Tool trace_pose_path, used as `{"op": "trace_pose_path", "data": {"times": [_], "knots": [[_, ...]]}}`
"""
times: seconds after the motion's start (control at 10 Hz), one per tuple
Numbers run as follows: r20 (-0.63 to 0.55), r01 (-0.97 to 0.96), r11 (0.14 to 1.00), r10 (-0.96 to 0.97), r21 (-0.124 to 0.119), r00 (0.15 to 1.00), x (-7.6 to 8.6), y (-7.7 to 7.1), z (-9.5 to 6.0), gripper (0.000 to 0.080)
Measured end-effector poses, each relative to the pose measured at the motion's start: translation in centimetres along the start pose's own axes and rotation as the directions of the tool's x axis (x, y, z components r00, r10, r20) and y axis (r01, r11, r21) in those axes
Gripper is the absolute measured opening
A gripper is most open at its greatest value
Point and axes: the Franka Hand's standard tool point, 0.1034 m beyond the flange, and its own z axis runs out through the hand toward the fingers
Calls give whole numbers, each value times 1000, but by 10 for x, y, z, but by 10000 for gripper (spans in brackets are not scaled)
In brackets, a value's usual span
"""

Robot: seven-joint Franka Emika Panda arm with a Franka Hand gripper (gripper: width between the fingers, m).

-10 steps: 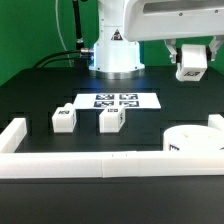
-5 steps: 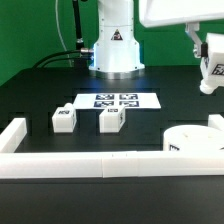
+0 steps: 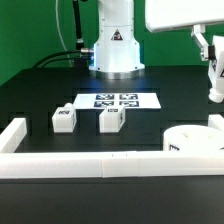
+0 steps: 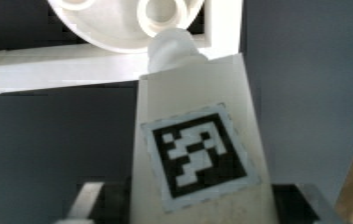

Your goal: Assemble stool

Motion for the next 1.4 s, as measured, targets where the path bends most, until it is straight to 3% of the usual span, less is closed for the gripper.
{"op": "trace_pose_path", "data": {"times": [0.1,0.2,0.3,0.4,0.7,0.9,1.0,1.2,1.4], "knots": [[-26,-21,999,22,41,999,-2,12,6,325],[-45,-12,999,14,51,999,-8,10,15,325],[-61,-10,998,14,60,998,-11,-3,24,325],[-51,-60,996,63,68,997,-12,-16,25,325],[-58,-25,998,29,61,998,-13,-13,27,325],[-127,66,997,-59,46,990,-19,32,30,325],[-129,86,994,-78,61,989,-20,43,30,325],[-126,61,993,-49,98,991,-22,47,33,325],[-106,39,992,-26,123,994,-29,29,41,325]]}}
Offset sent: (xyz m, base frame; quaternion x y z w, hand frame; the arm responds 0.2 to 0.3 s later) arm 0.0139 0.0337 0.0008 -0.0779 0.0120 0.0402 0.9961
